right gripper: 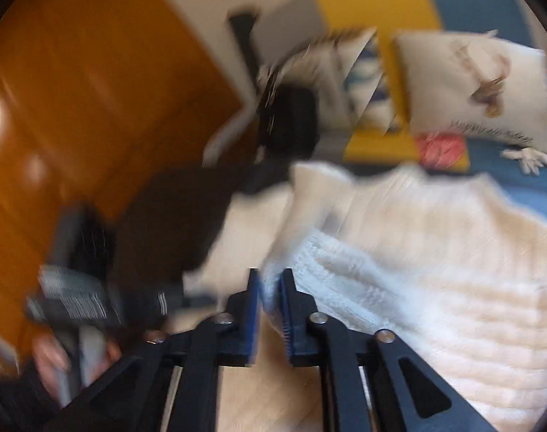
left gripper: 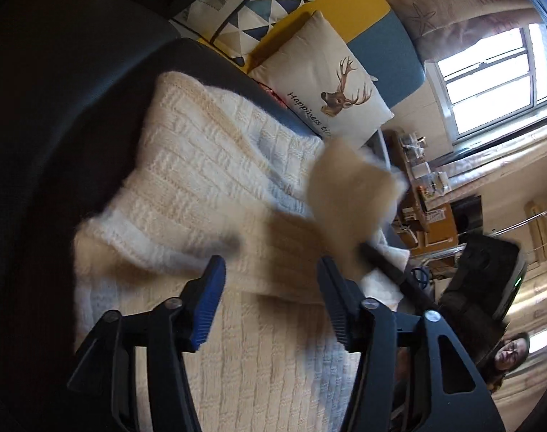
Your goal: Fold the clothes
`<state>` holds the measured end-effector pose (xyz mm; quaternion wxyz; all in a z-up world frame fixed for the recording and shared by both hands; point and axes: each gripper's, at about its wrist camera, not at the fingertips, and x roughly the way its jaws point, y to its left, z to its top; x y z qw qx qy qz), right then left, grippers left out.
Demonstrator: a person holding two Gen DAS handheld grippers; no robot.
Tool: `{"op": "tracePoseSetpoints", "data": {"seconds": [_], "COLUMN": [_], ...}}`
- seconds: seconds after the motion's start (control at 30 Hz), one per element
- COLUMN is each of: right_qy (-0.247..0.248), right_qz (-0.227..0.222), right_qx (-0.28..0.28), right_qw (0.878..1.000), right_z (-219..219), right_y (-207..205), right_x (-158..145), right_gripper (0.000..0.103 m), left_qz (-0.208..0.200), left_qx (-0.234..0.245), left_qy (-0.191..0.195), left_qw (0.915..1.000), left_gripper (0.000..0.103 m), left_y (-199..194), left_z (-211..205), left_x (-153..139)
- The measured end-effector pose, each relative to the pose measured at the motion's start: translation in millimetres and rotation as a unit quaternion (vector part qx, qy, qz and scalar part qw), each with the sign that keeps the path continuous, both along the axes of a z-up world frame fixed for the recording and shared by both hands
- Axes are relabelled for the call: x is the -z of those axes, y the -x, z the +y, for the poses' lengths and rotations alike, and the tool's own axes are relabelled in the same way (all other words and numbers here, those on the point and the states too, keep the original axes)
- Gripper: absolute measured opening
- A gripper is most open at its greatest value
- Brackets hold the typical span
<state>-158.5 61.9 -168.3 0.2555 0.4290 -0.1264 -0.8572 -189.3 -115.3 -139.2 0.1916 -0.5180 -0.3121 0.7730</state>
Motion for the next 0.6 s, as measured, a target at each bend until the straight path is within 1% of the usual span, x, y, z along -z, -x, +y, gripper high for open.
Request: {"op": "tracePoseSetpoints", "data": {"seconds": [0.03,0.07,0.1,0.2,0.27,0.37,0.47,0.6], "right_qy": [-0.024,-0.033,-0.024,0.001,0.041,0.068,0.082,0.077], "right_qz": [0.001,0.001,0.001,0.001,-0.006,-0.017,-0.027,-0.042], "right_qx": [-0.011,-0.017,-0.011,0.006,0.029,0.076,0.112,0.143], "right_qw": [1.0,0.999,1.0,1.0,0.999,0.995,0.99,0.986], "right_z": [-8,-11,-4,15,38,67,89,105], "right_y": [-6,-12,-21,-48,-68,-74,-99,-118], "right_x": [5,8,8,8,7,5,8,15], "right_gripper": [0.03,0.03,0.03,0.03,0.03,0.03,0.03,0.03], "left_qz": [-0.003,-0.006,-0.009,-0.018,-0.024,-0.045,-0.06,-0.073], "left_qx": [0.0,-0.001,-0.001,-0.002,-0.003,0.002,0.001,0.004], "left_qy": [-0.003,-0.006,-0.009,-0.018,-0.024,-0.046,-0.068,-0.09], "left_qw": [1.0,1.0,0.9999,0.9997,0.9994,0.9979,0.9959,0.9933], "left_gripper": [0.059,0.061,0.064,0.064,0.064,0.064,0.064,0.063], "left_y": [2,5,7,14,19,23,25,25], "left_z": [-1,-3,-4,-8,-10,-11,-6,4], "left_x": [1,2,3,5,7,15,20,24]}}
